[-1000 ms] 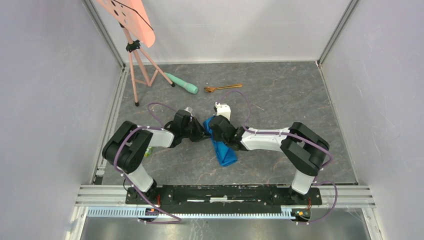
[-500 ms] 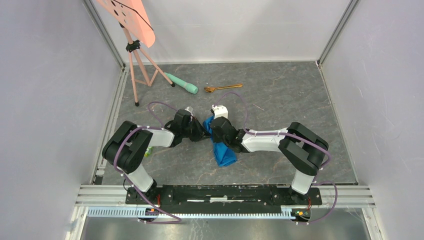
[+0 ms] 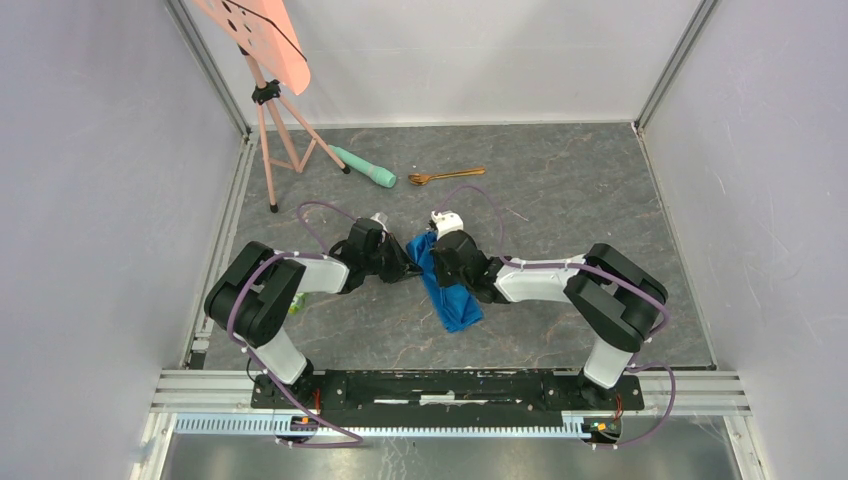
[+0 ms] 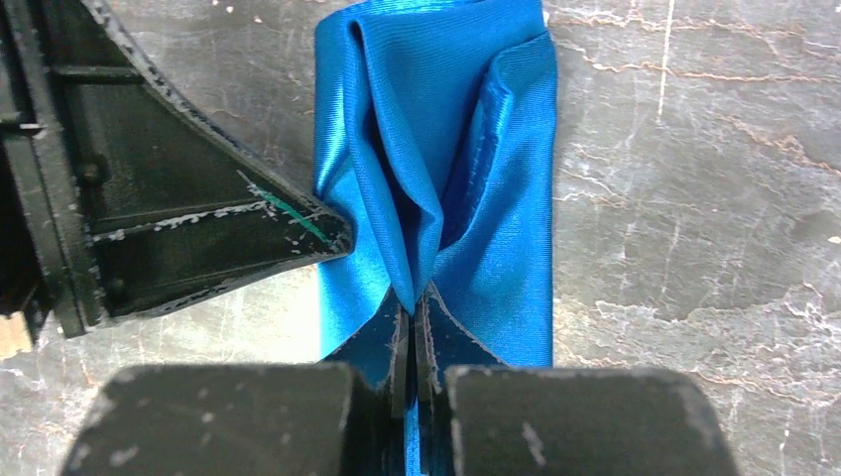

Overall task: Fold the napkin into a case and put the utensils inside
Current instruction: Fold the 2/3-rectangle-folded napkin at the center of the board, then smooth out the 2/3-rectangle-folded napkin at the center of the board.

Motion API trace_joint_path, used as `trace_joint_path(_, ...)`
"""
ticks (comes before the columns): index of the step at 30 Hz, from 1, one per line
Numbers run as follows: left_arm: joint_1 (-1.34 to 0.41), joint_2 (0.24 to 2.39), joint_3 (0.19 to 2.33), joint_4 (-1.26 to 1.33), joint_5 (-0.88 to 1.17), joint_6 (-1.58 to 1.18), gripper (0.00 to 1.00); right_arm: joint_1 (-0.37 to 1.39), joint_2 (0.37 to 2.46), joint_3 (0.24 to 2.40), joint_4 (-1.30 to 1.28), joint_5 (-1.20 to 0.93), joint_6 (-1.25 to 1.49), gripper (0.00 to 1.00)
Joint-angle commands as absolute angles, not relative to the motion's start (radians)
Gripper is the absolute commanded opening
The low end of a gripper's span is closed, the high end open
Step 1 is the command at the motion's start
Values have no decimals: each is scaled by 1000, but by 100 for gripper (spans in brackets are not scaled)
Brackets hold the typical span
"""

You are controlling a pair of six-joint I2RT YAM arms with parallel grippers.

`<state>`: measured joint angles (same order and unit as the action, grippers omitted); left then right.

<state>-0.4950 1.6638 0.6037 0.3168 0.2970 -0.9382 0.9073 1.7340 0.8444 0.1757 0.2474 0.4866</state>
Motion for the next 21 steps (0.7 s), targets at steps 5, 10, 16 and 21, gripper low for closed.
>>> trace_joint_path(5,-497,1671,617,266,273,-881,11,911,1750,859,259,194,479,0)
trace_joint_path(10,-498,1666,619,259,272,-875,11,911,1779,873,256,190,467,0)
trace_joint_path(16,-496,1656,619,247,265,-864,12,910,1756,855,259,179,441,22)
trace_joint_path(21,-494,1647,613,240,262,-858,13,910,1713,886,242,83,399,43)
